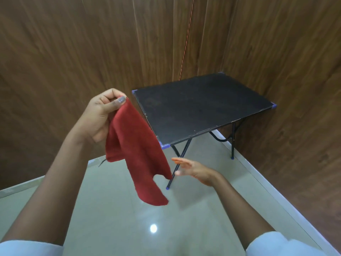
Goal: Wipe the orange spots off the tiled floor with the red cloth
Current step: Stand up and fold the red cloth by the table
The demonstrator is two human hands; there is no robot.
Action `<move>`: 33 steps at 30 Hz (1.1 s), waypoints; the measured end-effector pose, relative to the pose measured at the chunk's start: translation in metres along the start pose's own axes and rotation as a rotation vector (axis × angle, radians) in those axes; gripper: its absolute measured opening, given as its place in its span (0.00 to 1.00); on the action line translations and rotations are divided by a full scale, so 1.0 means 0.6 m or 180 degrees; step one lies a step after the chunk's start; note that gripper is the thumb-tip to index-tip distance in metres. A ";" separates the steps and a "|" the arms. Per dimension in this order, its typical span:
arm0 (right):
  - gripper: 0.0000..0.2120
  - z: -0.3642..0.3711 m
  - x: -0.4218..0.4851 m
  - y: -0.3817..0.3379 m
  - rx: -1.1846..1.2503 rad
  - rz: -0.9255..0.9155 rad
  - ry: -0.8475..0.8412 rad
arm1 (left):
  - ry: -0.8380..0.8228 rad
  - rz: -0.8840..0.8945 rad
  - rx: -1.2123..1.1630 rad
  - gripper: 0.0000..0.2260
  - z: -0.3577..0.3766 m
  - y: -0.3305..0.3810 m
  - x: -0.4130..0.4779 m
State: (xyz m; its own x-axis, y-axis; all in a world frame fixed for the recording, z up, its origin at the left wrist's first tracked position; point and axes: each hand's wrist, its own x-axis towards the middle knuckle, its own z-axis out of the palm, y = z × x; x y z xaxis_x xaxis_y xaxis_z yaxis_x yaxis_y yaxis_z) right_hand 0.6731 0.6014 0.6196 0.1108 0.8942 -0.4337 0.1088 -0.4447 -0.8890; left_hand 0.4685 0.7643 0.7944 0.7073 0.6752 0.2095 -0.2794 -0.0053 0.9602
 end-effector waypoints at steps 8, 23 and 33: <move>0.29 0.065 0.072 -0.039 -0.0154 -0.0378 0.0584 | -0.0581 -0.0183 0.0090 0.03 0.058 0.000 0.013; 0.06 -0.030 0.022 -0.002 0.1275 -0.0189 0.0742 | 0.0348 -0.0017 0.0210 0.04 -0.056 0.009 -0.009; 0.09 -0.070 0.012 -0.144 0.1516 0.0245 0.1577 | 0.1625 -0.0767 0.1231 0.10 -0.027 -0.164 0.035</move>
State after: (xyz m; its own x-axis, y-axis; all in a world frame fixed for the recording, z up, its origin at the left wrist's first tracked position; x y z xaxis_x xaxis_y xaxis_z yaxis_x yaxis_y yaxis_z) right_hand 0.7057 0.6439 0.6995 0.5516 0.6816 -0.4808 -0.3506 -0.3337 -0.8751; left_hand 0.5004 0.7909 0.7014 0.2994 0.9533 -0.0406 0.1667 -0.0103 0.9860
